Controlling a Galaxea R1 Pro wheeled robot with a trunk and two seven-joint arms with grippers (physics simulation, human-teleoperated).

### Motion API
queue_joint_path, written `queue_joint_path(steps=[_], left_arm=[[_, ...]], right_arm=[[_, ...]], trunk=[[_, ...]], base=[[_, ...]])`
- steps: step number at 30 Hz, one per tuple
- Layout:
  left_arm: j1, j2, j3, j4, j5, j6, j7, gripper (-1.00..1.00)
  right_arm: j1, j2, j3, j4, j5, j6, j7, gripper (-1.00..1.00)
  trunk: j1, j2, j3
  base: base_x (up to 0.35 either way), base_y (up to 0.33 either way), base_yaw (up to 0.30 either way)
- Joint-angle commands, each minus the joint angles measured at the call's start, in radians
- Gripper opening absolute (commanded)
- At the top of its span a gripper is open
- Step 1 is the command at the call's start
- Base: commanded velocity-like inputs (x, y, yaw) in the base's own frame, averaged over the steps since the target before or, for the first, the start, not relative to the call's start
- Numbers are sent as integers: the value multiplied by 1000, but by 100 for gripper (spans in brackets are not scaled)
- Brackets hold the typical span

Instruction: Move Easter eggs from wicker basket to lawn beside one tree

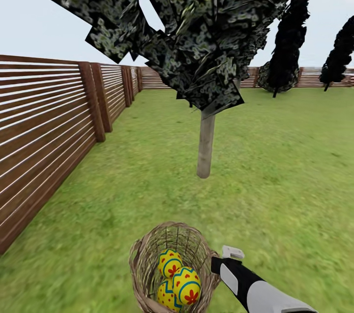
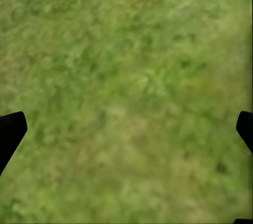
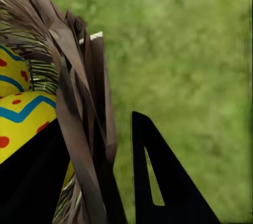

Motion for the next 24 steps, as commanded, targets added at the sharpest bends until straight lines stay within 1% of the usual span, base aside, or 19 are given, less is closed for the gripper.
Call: queue_joint_path(steps=[1, 9, 17, 24], left_arm=[[1, 0, 1, -2, 8, 5, -5, 100], [1, 0, 1, 0, 8, -5, -5, 100], [1, 0, 1, 9, 8, -10, -3, 100], [1, 0, 0, 9, 8, -9, -5, 100]], right_arm=[[0, 0, 0, -3, -5, 5, -5, -100], [0, 0, 0, -3, -5, 5, -5, -100], [0, 0, 0, -3, -5, 5, -5, -100], [0, 0, 0, -3, -5, 5, -5, -100]], trunk=[[0, -1, 0], [0, -1, 4], [0, -1, 8], [0, -1, 12]], base=[[82, -164, -277], [138, -238, -277], [216, -209, -277], [91, -74, -277]])
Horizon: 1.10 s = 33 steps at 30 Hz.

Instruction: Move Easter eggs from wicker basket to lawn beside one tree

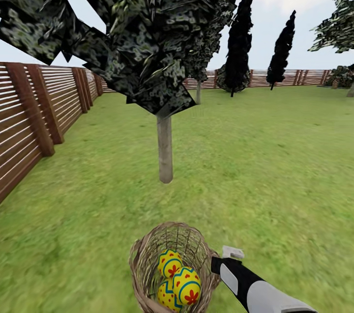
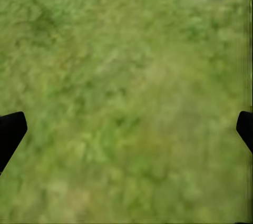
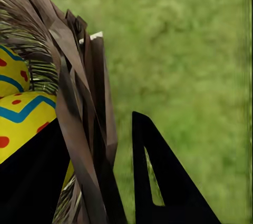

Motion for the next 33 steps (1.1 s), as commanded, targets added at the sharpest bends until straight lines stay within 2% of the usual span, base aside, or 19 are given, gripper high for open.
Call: queue_joint_path(steps=[1, 33], left_arm=[[1, 0, 2, -2, 8, 4, -5, 100], [1, 0, 2, -1, 8, 3, 27, 100]], right_arm=[[0, 0, 0, -3, -8, 5, -5, -100], [0, 1, 0, -3, -8, 5, -5, -100]], trunk=[[0, 0, 0], [0, 0, 19]], base=[[208, -154, -277], [230, -206, -277]])
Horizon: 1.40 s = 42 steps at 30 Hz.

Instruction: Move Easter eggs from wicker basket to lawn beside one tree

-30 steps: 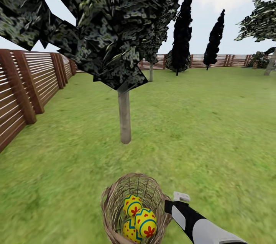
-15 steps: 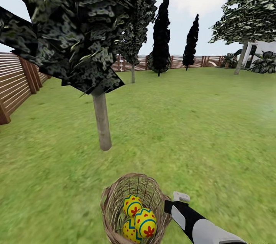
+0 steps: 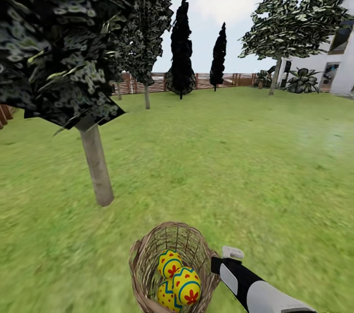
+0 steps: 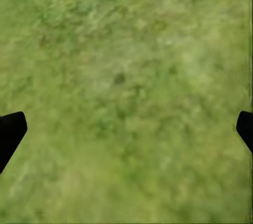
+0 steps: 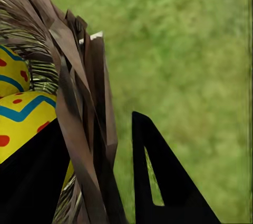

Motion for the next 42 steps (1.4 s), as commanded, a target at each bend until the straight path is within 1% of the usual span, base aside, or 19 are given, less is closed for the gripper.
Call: queue_joint_path(steps=[1, 9, 15, 28, 33, 42], left_arm=[[1, 0, 2, -1, 8, 4, -5, 100], [1, 0, 2, -2, 8, 4, -5, 100], [2, 0, 2, -1, 8, -17, -7, 100], [2, 0, 2, -1, 8, -19, -7, 100], [2, 0, 2, -1, 8, -19, -7, 100], [2, 0, 2, -1, 8, -19, -7, 100]], right_arm=[[0, 1, -1, -3, -7, 5, -5, -100], [0, 1, -1, -3, -7, 5, -5, -100], [0, 1, -1, -3, -7, 5, -5, -100], [0, 1, 0, -2, -7, 4, -5, -100], [0, 0, -1, -2, -7, -13, -5, -100], [0, -1, -2, -3, -7, -15, -5, -100]], trunk=[[0, -1, 0], [0, -1, 4], [0, -1, 4], [0, -1, 4], [0, -1, 4], [0, -1, 4]], base=[[231, -225, -277], [231, -224, -224], [231, -225, -10], [238, -210, 0], [256, -171, 0], [256, -171, 0]])
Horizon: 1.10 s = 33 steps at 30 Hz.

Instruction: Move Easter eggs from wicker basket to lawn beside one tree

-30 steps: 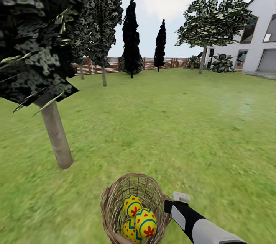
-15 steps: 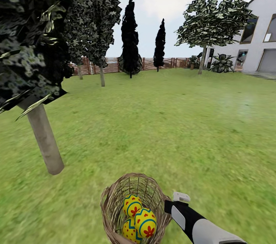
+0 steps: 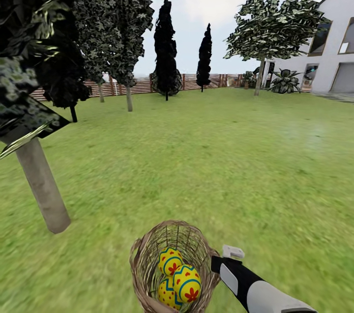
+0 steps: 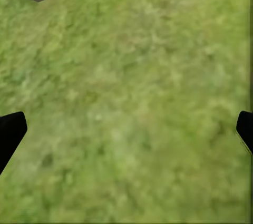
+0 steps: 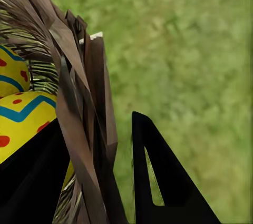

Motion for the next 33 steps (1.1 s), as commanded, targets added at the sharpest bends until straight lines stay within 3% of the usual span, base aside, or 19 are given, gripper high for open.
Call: queue_joint_path(steps=[1, 7, 26, 33], left_arm=[[0, 0, 1, -1, 8, 2, -5, 100], [0, 0, 1, 0, 8, 2, -5, 100], [1, 0, 1, -44, 9, 10, -8, 100], [3, -15, 1, -61, 9, 5, -8, 100]], right_arm=[[0, 0, -2, -3, -7, 6, -5, -100], [0, 0, -2, -3, -7, 6, -5, -100], [0, -6, -1, -7, -7, -11, -4, -100], [0, -4, 1, -5, -7, -17, 49, -100]], trunk=[[0, 0, -1], [0, 0, -1], [0, 0, -1], [0, 0, -1]], base=[[256, -170, 17], [256, -170, 158], [257, -171, 5], [260, -181, 61]])
